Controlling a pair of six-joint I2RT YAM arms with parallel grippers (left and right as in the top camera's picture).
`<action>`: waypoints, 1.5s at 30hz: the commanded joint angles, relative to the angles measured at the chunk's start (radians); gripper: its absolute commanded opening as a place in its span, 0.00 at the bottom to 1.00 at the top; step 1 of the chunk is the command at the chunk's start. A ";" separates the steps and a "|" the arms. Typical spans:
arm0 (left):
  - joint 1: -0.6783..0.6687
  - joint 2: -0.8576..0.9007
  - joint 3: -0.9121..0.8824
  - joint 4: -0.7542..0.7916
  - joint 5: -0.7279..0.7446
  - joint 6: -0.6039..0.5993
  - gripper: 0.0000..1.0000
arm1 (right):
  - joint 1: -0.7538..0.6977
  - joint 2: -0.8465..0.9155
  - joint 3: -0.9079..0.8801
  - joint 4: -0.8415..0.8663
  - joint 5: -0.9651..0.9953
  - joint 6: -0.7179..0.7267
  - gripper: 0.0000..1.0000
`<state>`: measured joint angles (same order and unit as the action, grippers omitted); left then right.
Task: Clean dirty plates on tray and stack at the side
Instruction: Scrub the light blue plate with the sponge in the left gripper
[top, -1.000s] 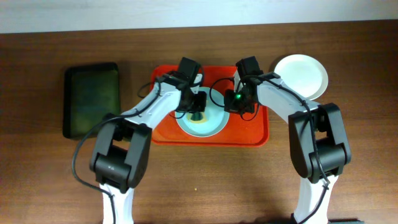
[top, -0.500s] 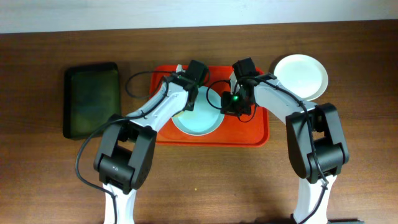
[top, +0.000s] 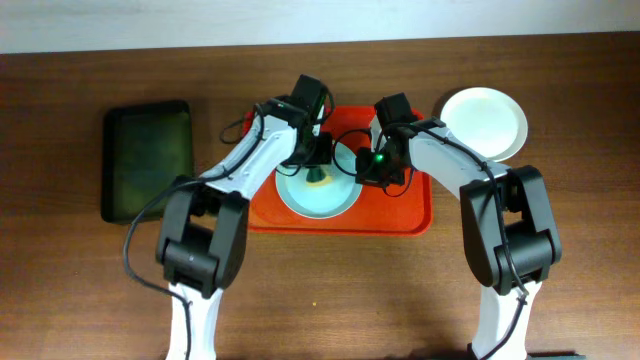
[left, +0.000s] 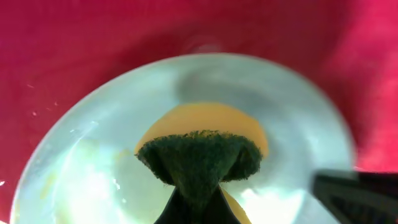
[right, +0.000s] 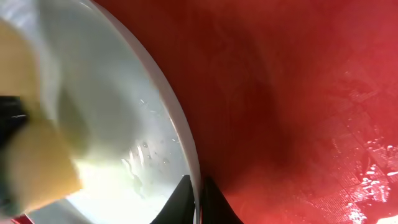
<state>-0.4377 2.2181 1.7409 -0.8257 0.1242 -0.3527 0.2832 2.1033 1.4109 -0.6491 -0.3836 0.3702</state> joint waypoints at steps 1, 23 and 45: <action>0.031 0.028 -0.007 -0.003 -0.067 -0.018 0.00 | 0.000 0.047 -0.024 -0.011 0.055 0.006 0.09; 0.068 -0.098 0.064 -0.182 -0.089 -0.009 0.00 | 0.000 0.047 -0.024 -0.016 0.062 0.006 0.09; 0.081 -0.223 -0.227 0.013 -0.547 -0.038 0.00 | 0.000 0.046 -0.023 -0.023 0.061 0.001 0.04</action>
<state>-0.4042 2.0865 1.4895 -0.7959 -0.2195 -0.3637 0.3004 2.1098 1.4109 -0.6525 -0.4236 0.3794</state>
